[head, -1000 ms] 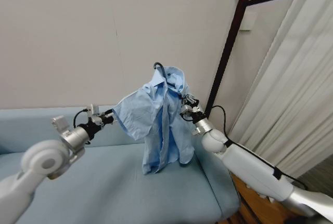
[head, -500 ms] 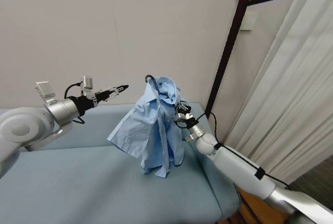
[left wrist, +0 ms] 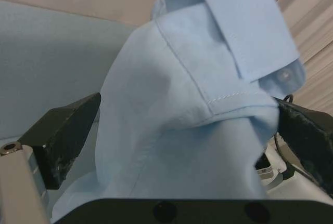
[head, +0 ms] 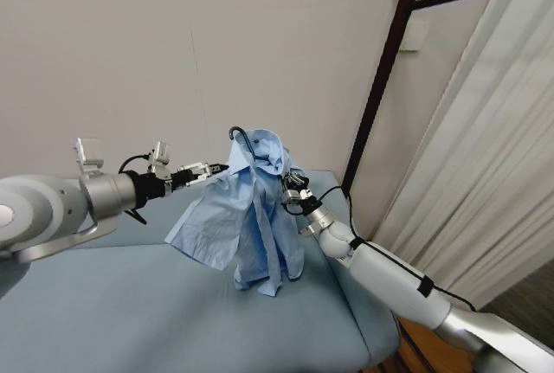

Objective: Pick up the clothes from the sofa and hang them on the clothes hanger.

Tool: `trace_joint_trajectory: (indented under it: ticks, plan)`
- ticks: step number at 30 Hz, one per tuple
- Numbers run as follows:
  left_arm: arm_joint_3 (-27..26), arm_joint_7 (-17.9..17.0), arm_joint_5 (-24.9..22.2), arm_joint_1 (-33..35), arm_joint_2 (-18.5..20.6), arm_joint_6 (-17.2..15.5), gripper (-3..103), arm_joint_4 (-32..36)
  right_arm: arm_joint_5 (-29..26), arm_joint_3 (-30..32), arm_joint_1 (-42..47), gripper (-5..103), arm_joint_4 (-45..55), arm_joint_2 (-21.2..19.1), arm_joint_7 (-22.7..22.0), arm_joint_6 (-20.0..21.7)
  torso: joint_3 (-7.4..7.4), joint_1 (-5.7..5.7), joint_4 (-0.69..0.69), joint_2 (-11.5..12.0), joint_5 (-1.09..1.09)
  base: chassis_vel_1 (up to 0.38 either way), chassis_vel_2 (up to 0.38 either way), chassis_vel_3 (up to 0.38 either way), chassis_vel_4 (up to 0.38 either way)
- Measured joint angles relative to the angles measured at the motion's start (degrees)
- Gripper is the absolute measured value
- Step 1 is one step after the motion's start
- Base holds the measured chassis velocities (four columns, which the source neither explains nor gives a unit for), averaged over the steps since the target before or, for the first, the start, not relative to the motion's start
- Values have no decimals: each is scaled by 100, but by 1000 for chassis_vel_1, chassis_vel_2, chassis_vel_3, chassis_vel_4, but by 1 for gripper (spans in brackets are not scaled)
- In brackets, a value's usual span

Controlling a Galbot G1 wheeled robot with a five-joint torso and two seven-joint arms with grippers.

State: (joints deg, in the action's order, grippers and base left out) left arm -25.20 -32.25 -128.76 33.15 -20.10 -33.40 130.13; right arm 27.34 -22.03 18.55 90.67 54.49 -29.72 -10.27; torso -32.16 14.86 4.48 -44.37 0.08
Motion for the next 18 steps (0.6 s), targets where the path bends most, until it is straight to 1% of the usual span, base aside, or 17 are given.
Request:
trace_joint_trajectory:
  ticks: [2, 3, 6, 7, 9, 13, 14, 15, 18]
  plan:
    - [3, -38, 10, 22, -2, -7, 100, 13, 28, -12, -44, 5, -27, 57, 2, -21, 0, 0, -1, 0, 0, 0, 0, 0, 0]
    - [17, -62, 16, 24, -9, -21, 100, 15, 52, -17, -69, 5, -34, 86, 3, -36, 0, 0, -4, 0, 0, 0, 0, 0, 0]
    - [86, -179, 34, 5, -38, -111, 100, 17, 111, -21, -121, 5, -45, 116, 3, -87, 0, 0, -2, 0, -1, 0, 0, 0, 0]
    - [86, -179, 34, 5, -38, -111, 100, 17, 111, -21, -121, 5, -45, 116, 3, -87, 0, 0, -2, 0, -1, 0, 0, 0, 0]
    - [69, -178, 31, 62, -15, -213, 100, 25, 154, -21, -128, 5, -45, 117, 2, -111, 0, 0, 0, 0, 0, 0, 0, 0, 0]
    - [42, -175, -47, 80, 22, -270, 100, 15, 174, -21, -128, 5, -38, 123, -1, -128, 0, 0, 0, 0, 0, 0, 0, 0, 0]
    - [39, -175, -93, 71, 33, -302, 103, -5, 174, -24, -128, 5, -29, 131, -3, -130, 0, 0, 0, 0, 1, 0, 0, 0, 0]
    - [40, -172, -124, 61, 41, -328, 100, -31, 176, -32, -128, 5, -16, 144, -4, -135, 0, 0, -1, 0, 0, 0, 0, 0, 0]
    - [60, -142, -143, 52, 33, -344, 84, -55, 176, -54, -158, 5, 27, 151, -1, -155, 0, 0, -3, 0, 0, 0, 0, 0, 0]
